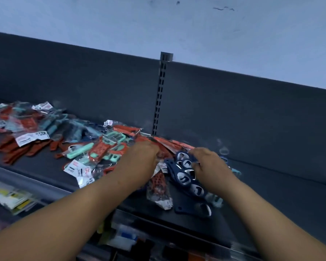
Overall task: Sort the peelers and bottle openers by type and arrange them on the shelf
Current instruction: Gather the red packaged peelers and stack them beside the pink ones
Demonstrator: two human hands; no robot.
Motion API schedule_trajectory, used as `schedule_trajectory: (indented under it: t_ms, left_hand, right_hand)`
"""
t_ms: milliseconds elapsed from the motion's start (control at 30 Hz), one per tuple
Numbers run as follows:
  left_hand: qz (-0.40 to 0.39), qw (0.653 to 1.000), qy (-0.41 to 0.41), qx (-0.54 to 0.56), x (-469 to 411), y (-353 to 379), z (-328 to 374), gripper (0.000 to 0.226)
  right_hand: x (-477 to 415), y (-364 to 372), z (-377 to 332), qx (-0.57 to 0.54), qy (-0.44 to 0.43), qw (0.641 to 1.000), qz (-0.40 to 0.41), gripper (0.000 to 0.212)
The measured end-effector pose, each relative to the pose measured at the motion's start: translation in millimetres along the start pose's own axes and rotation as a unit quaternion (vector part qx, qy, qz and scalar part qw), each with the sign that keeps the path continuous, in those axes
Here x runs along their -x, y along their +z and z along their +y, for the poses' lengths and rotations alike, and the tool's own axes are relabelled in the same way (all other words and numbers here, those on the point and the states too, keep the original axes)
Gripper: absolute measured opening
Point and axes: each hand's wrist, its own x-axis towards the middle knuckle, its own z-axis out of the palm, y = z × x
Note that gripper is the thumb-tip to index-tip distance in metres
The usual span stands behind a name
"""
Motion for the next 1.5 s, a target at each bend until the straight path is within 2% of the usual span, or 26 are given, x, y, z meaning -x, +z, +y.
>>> schedule_trajectory:
  t_ms: [167,367,467,600,733,833,967,1033,1100,1167,1233,1267,1300,1333,1400,1500]
  left_hand:
    - [0.01,1.0,-0.011,0.006,-8.4,-2.8,-23.4,0.018]
    - [-0.015,0.999,-0.038,0.0,-19.6,5.8,-40.6,0.022]
    - [-0.018,0.998,-0.049,0.021,-27.3,6.8,-45.6,0.022]
    - [-0.015,0.997,-0.058,0.051,-36.3,9.7,-51.0,0.022]
    - [-0.013,0.994,-0.056,0.091,-45.8,6.1,-56.9,0.024]
    - [-0.026,0.992,-0.058,0.11,-53.4,4.2,-67.9,0.024]
    - [-0.066,0.979,-0.068,0.18,-63.2,-0.9,-82.6,0.022]
    - [-0.079,0.959,-0.096,0.253,-68.7,-3.5,-88.9,0.027]
    - [-0.095,0.917,-0.15,0.356,-74.4,-7.7,-94.3,0.039]
    - [-0.143,0.832,-0.233,0.484,-78.2,-14.1,-96.2,0.044]
    - [-0.234,0.716,-0.285,0.593,-78.5,-20.3,-98.8,0.039]
    - [-0.274,0.675,-0.281,0.625,-76.9,-22.0,-99.8,0.032]
    - [-0.296,0.653,-0.266,0.645,-75.4,-21.9,-101.5,0.025]
    - [-0.296,0.648,-0.257,0.653,-74.3,-20.4,-103.3,0.018]
    - [-0.257,0.662,-0.268,0.652,-74.3,-15.3,-110.0,0.012]
    - [-0.206,0.671,-0.294,0.649,-74.7,-9.1,-123.4,0.014]
  right_hand:
    - [-51.1,2.9,6.0,0.038,0.059,0.997,-0.016,0.046]
    - [-93.5,24.1,17.5,0.056,0.069,0.995,-0.035,0.054]
    - [-104.0,33.4,20.4,0.066,0.093,0.992,-0.051,0.047]
    - [-112.1,37.6,22.0,0.083,0.068,0.994,-0.021,0.032]
    - [-113.3,36.1,23.1,0.074,0.069,0.995,-0.008,0.027]
    - [-110.8,36.4,17.4,0.061,0.076,0.994,0.043,0.023]
    - [-103.9,33.4,-1.2,-0.004,0.047,0.981,0.187,0.023]
    - [-102.0,28.8,-16.8,-0.059,0.0,0.974,0.22,0.026]
    - [-101.3,26.0,-36.7,-0.115,-0.06,0.963,0.235,0.03]
    - [-98.9,26.6,-57.7,-0.158,-0.097,0.953,0.238,0.031]
    - [-96.5,29.8,-79.1,-0.173,-0.13,0.943,0.252,0.029]
    - [-95.8,32.2,-88.1,-0.176,-0.146,0.938,0.262,0.03]
    - [-94.7,34.7,-94.8,-0.178,-0.156,0.934,0.267,0.033]
    - [-93.8,36.8,-98.3,-0.18,-0.155,0.934,0.266,0.035]
    - [-94.5,40.3,-95.5,-0.173,-0.105,0.945,0.256,0.037]
    - [-97.0,44.0,-77.9,-0.145,0.048,0.968,0.198,0.04]
